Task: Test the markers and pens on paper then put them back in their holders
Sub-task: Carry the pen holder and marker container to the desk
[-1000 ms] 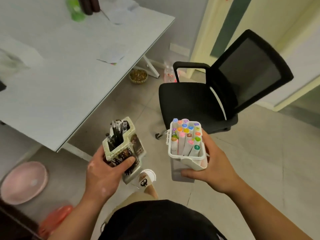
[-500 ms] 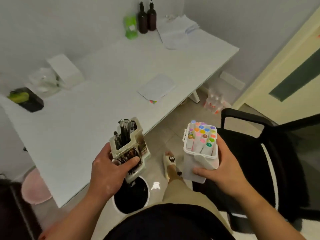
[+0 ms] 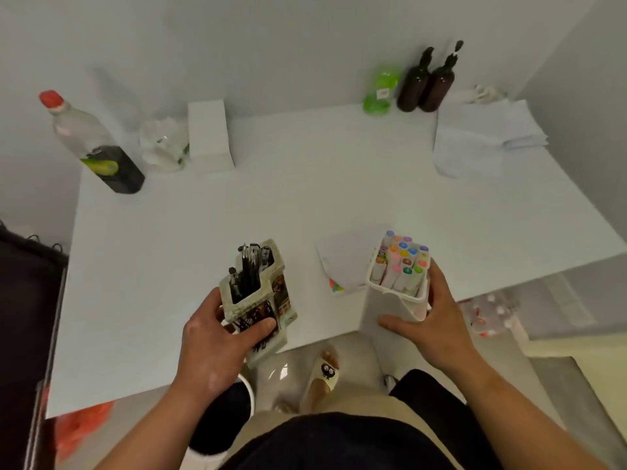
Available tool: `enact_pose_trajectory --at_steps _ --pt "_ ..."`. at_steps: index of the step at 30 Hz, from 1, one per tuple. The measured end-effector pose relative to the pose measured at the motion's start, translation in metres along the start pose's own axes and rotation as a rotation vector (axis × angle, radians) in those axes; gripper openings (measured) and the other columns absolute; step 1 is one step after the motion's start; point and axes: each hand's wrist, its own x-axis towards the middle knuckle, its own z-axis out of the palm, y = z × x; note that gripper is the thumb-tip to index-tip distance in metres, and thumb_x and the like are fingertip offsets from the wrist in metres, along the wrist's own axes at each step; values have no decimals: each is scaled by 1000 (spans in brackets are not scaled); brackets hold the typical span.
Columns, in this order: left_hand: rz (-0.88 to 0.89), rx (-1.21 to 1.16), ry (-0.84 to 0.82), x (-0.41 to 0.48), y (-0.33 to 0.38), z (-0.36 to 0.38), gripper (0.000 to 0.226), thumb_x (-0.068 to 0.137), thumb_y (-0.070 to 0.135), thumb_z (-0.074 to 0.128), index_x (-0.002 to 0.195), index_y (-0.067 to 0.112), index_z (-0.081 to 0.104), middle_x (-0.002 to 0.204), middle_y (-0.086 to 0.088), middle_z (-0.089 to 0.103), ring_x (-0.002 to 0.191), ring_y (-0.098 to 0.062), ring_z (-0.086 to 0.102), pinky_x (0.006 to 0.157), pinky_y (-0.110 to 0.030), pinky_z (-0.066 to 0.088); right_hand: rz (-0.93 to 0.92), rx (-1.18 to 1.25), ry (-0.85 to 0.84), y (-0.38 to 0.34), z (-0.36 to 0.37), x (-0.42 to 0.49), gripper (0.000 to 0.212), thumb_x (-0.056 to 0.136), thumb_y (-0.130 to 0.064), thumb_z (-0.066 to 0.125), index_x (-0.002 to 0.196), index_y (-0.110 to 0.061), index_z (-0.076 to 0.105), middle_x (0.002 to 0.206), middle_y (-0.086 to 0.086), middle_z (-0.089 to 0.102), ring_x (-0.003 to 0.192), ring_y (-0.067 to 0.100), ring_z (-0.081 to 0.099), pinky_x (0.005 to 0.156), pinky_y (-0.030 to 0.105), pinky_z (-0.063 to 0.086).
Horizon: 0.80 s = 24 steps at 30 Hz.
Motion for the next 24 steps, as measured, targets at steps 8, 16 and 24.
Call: enact_pose_trajectory --at_steps 8,16,24 --pt "-52 -64 94 28 1 29 62 62 15 93 116 30 65 98 9 73 87 4 68 63 -6 51 -57 -6 -125 -2 13 113 114 51 -53 98 147 -48 36 138 -23 59 123 5 61 98 51 56" --pt "-51 -29 300 83 -2 79 62 63 17 93 114 38 64 98 20 71 90 4 67 67 -6 51 -183 31 -272 26 68 248 116 51 -50 97 148 -47 33 136 -33 56 123 -4 57 100 43 56" --pt "136 54 517 139 -26 110 60 63 29 91 114 42 62 98 26 70 88 7 67 64 -8 53 -429 79 -361 62 109 331 120 51 -55 96 150 -49 28 136 -42 49 122 -16 51 87 9 50"
